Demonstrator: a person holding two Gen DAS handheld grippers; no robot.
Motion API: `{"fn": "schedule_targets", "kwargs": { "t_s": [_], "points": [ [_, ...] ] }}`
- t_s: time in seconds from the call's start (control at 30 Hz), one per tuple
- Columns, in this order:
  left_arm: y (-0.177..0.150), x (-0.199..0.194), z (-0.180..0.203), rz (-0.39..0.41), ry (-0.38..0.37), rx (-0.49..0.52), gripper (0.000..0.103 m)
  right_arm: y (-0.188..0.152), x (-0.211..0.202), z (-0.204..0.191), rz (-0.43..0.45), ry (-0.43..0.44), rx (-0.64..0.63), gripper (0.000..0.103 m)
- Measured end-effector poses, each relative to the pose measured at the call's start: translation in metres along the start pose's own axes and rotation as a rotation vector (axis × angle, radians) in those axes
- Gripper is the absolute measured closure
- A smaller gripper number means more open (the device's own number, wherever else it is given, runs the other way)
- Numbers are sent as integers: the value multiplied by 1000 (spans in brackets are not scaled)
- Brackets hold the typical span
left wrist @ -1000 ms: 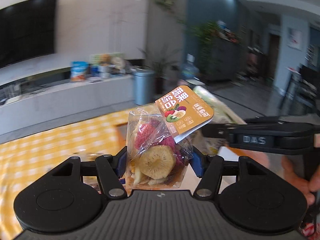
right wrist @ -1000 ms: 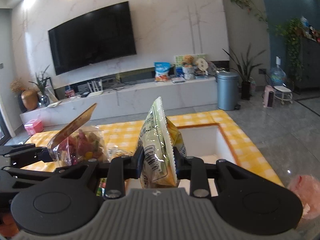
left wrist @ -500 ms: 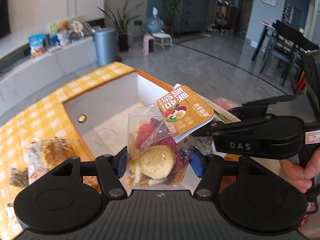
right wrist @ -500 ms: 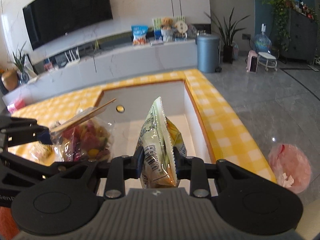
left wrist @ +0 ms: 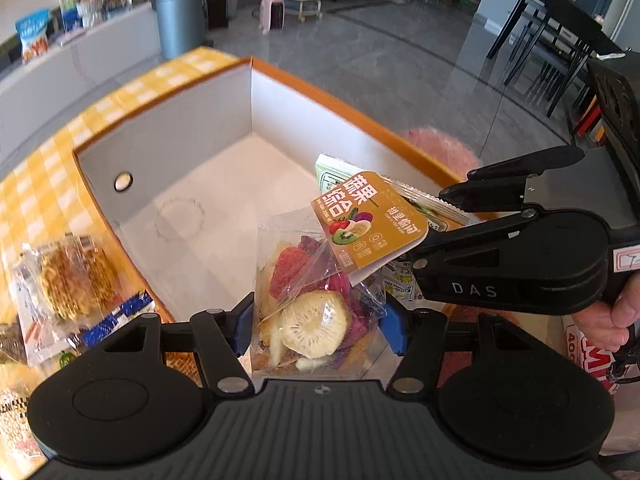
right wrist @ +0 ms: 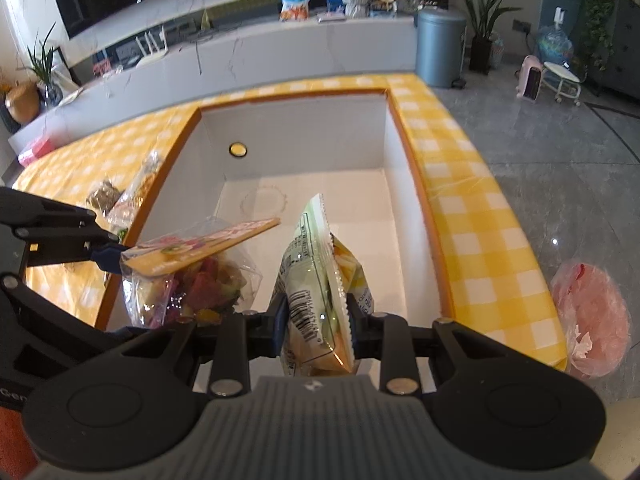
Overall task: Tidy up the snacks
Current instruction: 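Carry both bags over the box and lower them inside with both tools, then open both tools to release the bags into the box and withdraw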
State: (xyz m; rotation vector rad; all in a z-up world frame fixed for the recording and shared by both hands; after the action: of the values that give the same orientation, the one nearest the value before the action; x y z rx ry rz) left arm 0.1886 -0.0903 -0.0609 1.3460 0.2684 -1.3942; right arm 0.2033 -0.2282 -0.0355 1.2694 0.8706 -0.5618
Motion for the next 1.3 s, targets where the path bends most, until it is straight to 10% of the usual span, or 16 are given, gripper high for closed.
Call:
{"fn": "schedule_targets", "kwargs": {
  "t_s": [0.77,1.3],
  "points": [
    [2,9,-2,-87,25,35,20,-4,36,-7,-206,55,24,69],
    [-8,-56,12,101,75,21,19,3,-21,-4,-18,-31,-14,32]
  ]
}}
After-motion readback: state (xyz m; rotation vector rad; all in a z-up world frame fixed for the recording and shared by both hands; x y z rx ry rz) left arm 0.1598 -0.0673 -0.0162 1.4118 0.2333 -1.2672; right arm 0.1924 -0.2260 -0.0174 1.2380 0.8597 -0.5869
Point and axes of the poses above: each gripper's, at about its wrist camera, not at the fingertips, and x roughly the way its jaws point, z to its right, y to its top, the point moved 4 cm from there along x, roughly the way its jaws point, and after that the axes turned 13 degrees about -y, right-handed, at the moved point
